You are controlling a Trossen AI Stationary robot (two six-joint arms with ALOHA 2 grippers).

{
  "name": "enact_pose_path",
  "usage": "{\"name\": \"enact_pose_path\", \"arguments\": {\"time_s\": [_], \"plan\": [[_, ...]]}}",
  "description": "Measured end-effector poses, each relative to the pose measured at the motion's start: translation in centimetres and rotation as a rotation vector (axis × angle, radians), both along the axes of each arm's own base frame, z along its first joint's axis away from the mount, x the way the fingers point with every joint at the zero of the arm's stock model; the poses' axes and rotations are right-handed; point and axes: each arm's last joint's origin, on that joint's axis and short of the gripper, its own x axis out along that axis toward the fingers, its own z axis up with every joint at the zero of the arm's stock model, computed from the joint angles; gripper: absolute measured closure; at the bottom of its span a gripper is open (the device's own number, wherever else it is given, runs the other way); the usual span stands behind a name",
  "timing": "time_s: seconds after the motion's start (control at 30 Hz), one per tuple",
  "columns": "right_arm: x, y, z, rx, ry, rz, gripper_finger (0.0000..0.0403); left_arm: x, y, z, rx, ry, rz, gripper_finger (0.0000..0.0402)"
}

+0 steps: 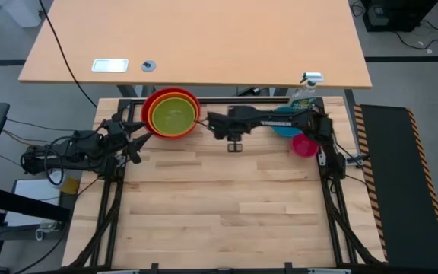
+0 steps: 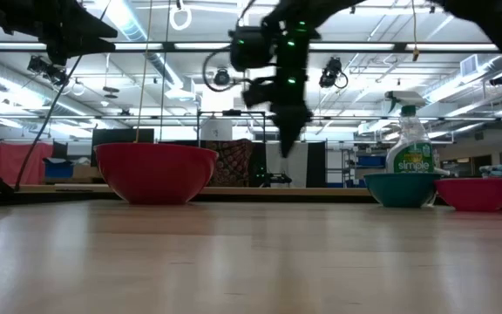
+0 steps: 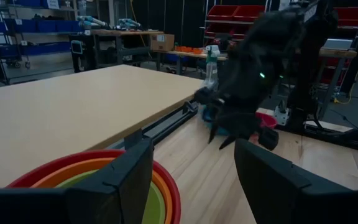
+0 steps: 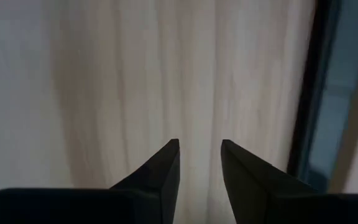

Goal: Nest bowls inside each other
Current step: Stack the blue bowl on top of the green bowl

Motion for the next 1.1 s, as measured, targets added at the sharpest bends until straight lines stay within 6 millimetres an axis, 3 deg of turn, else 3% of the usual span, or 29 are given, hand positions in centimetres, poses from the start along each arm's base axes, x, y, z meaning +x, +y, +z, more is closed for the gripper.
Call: {"name": "enact_pose_path", "arguments": {"time_s": [0.1,0.27,0.4,0.6,0.77,0.93,1.1], "plan": [[-2.8,0.3,-1.1,-0.041,0.048,-0.112,0.0277,0.0,0.0,0.1,0.02,0.006,0.006,0.0173],[-7.8,-1.7,-3.0,-0.015,0.11,-0.4,0.0267,0.0,0.1,0.4,0.04,-0.019,0.02,0.0173],[-10.3,-2.6,-3.5,-0.005,0.149,-0.549,0.0238,0.0,0.1,0.4,0.037,-0.025,0.021,0.0173],[-12.1,-2.7,-4.2,0.026,0.217,-0.684,0.0181,0.0,0.1,0.2,0.014,-0.01,0.022,0.0173],[-12.8,-3.2,-5.5,0.047,0.248,-0.726,0.017,0.0,0.1,0.1,0.01,-0.006,0.021,0.0173],[-13.7,-4.0,-6.5,0.065,0.256,-0.731,0.0204,0.0,0.1,0.1,0.009,-0.006,0.021,0.0173],[-13.7,-4.3,-7.1,0.078,0.257,-0.643,0.0274,0.0,0.1,0.1,0.009,-0.006,0.021,0.0173]]}}
